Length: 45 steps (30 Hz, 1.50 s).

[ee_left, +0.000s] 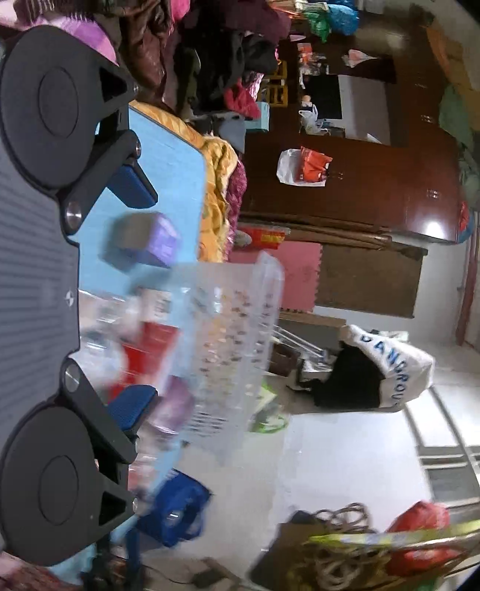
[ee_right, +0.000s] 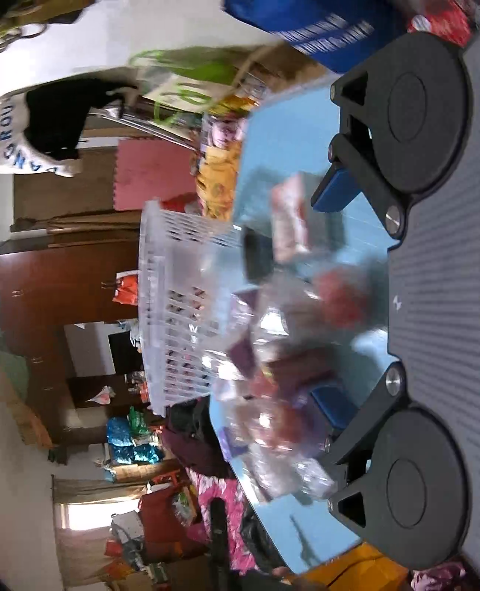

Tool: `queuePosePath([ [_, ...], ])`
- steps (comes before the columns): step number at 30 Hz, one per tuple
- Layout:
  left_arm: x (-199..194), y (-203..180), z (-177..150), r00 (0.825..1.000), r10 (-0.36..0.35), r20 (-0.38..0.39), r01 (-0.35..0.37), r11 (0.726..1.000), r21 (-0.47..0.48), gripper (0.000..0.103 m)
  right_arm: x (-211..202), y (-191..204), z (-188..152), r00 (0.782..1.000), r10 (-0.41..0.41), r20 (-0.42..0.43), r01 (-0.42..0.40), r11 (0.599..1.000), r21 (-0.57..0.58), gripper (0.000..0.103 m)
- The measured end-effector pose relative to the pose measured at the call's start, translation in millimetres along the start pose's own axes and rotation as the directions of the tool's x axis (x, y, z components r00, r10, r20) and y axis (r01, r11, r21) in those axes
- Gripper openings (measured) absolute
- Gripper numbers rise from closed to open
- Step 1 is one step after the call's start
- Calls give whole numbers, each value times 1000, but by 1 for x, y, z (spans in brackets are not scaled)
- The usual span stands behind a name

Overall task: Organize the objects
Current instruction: 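Carry both held items over the white basket and open both tools to drop them, then grasp the bagged white-purple box with the left tool while the right grasps the red mesh bag, then lift both held items over the white basket and release them inside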

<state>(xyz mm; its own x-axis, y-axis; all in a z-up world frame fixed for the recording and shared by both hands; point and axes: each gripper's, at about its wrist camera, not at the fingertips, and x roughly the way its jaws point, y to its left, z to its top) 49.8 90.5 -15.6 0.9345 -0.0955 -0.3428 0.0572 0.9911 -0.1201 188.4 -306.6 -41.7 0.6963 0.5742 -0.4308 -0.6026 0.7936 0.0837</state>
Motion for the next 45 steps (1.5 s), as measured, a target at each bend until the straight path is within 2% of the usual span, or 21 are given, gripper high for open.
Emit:
queuePosePath([
  [2,2,-1,-8,999,-4,-46,6,999,37,97,6,0,2,1000,-14,8,14,1000,-18,100],
  [4,5,2,-14,998,18,-55,-16,999,36,80,12,0,4,1000,-17,-3,17,1000,-24,90],
  [5,5,4,-15,998,37,-50,-36,999,23,77,16,0,3,1000,-10,-17,9,1000,-21,82],
  [8,13,6,-13,996,35,-77,-33,999,32,77,23,0,-8,999,-21,-36,20,999,-26,76],
  [9,15,3,-14,995,28,-91,-24,999,41,77,25,-2,-8,999,-19,-50,19,1000,-10,60],
  [13,27,-15,-18,989,108,-100,-94,986,137,76,17,-11,-15,1000,10,-17,-9,998,55,59],
  [15,33,-16,-19,987,107,-122,-91,988,126,75,15,-11,-16,1000,7,-6,-6,998,57,56],
  [17,38,-12,-20,986,85,-141,-73,993,89,66,14,-9,-17,1000,-3,0,3,999,42,54],
  [18,40,-9,-23,986,76,-151,-66,995,75,50,14,-9,-17,1000,-5,3,5,999,37,53],
  [19,41,-7,-25,986,60,-157,-51,997,62,41,15,-7,-16,1000,-7,9,7,999,35,53],
  [22,38,-10,-30,988,87,-128,-76,993,89,41,13,-6,-17,999,-20,35,19,999,28,52],
  [27,29,-10,-29,991,84,-102,-76,994,84,41,7,-12,-16,995,-58,82,52,996,79,51],
  [30,18,-8,-17,988,110,-107,-104,993,64,41,0,-22,-12,991,-116,67,109,988,110,51],
  [32,12,-10,-12,985,138,-101,-131,988,79,41,-6,-30,-8,992,-119,48,111,984,138,51],
  [36,7,-8,-5,991,114,-71,-111,993,41,41,-16,-30,-2,991,-126,43,120,986,114,51],
  [40,12,-11,15,995,87,-44,-86,995,43,41,-16,-22,25,991,-100,87,93,992,83,51],
  [45,26,-22,63,1000,18,2,-18,999,42,41,3,-5,84,984,-28,175,28,1000,1,51],
])
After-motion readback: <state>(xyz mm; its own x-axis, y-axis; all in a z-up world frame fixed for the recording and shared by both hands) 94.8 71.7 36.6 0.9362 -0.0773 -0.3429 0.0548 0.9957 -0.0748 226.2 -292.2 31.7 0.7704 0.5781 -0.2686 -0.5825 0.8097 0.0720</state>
